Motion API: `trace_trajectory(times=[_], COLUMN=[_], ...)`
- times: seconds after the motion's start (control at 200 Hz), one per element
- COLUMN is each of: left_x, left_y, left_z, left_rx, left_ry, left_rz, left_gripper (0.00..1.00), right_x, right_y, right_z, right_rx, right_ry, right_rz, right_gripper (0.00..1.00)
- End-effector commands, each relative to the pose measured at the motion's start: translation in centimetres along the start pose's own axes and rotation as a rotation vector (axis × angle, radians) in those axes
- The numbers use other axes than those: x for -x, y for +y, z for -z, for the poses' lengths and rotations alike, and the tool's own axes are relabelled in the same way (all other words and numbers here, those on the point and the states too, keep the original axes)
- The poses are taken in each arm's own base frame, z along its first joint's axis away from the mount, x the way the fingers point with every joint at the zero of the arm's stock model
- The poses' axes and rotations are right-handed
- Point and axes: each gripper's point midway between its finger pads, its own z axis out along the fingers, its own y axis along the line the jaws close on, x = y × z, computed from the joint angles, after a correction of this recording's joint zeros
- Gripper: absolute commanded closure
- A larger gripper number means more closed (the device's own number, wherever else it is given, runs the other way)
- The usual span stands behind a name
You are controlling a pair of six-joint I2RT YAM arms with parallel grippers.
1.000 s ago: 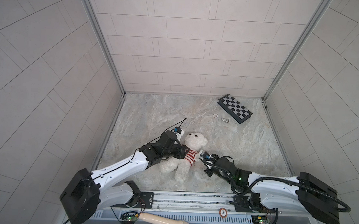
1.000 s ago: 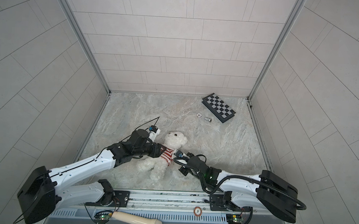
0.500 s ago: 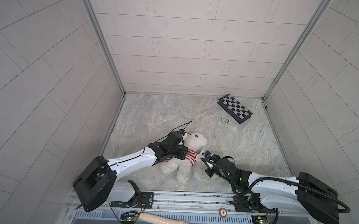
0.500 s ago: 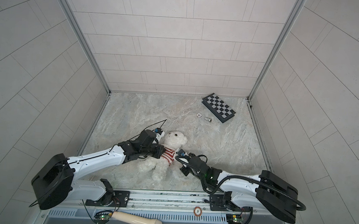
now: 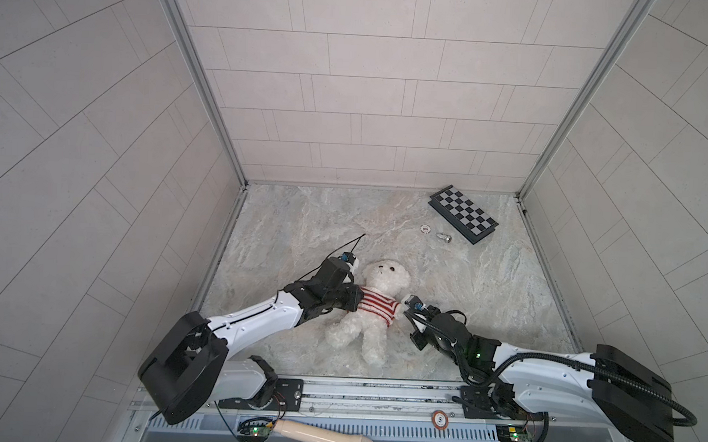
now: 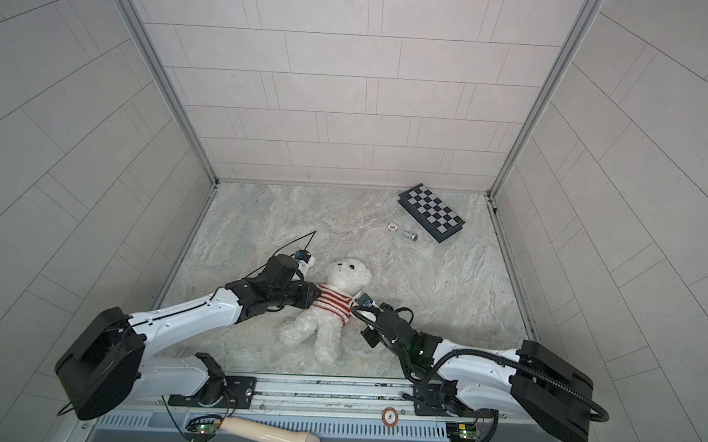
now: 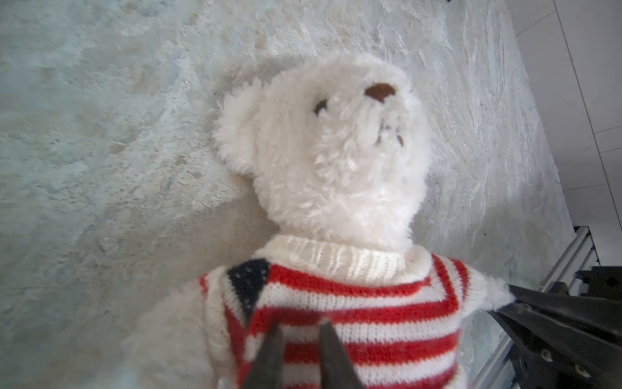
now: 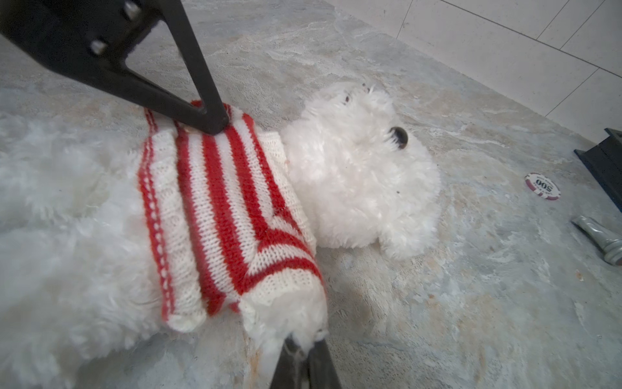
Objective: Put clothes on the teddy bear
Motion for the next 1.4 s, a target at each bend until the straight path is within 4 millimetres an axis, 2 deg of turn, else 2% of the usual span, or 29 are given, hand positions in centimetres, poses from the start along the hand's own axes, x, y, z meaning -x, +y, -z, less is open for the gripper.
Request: trace_trajectory(times=[0.0,0.105,0.32,0.436,0.601,0.726,0.801,0.921,1.136,1.397], left_x=[1.0,1.2,1.4,1.7,1.9,1.9,2.1,2.7,4.4,4.3], left_y=[-2.6,-3.1,-1.9,-2.0,-2.8,-3.0,-3.2,-2.6,-0.1,2.1], left_z=[1.2,0.9,-0.4,-1.2,-2.0,-1.9,-1.6,-0.8,0.1,1.1], left_rx=[0.009,0.030,0.120,0.128,0.109,0.100,0.088,0.080,0.059,0.127], left_ry=[0.011,0.024,0.062,0.071,0.079,0.078,0.063,0.030,-0.065,-0.117], left_rz=[-0.141,-0.178,-0.216,-0.230,-0.238,-0.233,-0.219,-0.174,-0.023,0.018], left_gripper=[0.41,0.41,0.44,0.48,0.69,0.91,1.00,1.00,1.00,1.00], right_x=[-0.7,-0.5,-0.4,-0.7,-1.0,-1.3,-1.5,-1.8,-2.3,-0.5], right_y=[-0.3,-0.4,-0.5,-0.4,-0.5,-0.6,-0.6,-0.7,-1.0,-0.3], right_z=[0.1,0.1,0.3,0.1,0.0,-0.1,-0.2,-0.1,0.2,1.9], right_rx=[-0.013,-0.018,-0.019,-0.013,-0.022,-0.031,-0.031,-0.037,-0.048,0.027], right_ry=[0.015,-0.003,-0.031,-0.024,-0.017,-0.007,0.000,0.004,0.022,-0.098], right_rz=[-0.004,-0.011,-0.013,-0.013,-0.020,-0.019,-0.019,-0.017,-0.011,-0.030], right_gripper=[1.00,1.00,1.00,1.00,1.00,1.00,1.00,1.00,1.00,1.00])
